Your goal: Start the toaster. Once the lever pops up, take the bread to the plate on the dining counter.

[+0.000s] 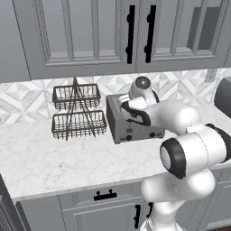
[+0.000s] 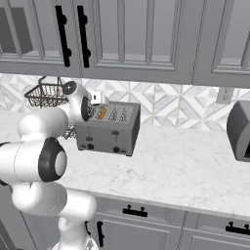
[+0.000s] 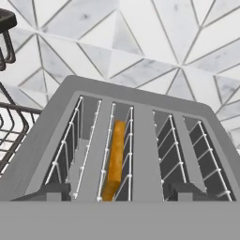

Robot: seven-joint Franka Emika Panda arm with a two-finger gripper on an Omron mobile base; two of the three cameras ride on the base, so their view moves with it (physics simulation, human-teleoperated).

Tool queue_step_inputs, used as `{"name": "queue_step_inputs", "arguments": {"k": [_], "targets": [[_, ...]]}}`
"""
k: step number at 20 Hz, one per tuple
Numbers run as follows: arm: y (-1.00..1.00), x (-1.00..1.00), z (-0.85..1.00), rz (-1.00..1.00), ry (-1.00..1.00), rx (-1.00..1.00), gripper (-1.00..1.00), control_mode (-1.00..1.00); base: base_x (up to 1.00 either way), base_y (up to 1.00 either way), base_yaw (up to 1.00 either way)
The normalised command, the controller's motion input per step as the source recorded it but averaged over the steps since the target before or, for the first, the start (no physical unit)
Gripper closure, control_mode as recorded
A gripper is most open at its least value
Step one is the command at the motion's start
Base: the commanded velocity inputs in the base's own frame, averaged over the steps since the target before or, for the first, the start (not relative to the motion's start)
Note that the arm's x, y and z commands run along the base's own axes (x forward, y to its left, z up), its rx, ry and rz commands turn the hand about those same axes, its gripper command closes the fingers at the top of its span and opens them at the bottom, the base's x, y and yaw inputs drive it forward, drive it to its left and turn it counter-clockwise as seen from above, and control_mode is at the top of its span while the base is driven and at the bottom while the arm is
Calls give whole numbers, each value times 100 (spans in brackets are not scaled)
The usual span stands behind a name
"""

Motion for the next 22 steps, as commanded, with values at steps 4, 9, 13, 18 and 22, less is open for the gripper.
{"name": "queue_step_inputs", "arguments": {"k": [4,9,13,18,22], "targets": [[0,0,-1,0,0,0,-100,-100,0,0,0],[0,0,-5,0,1,0,-100,-100,0,0,0],[0,0,-6,0,0,0,-100,-100,0,0,0],[0,0,-8,0,0,0,-100,-100,0,0,0],[0,0,-9,0,0,0,-100,-100,0,0,0]]}}
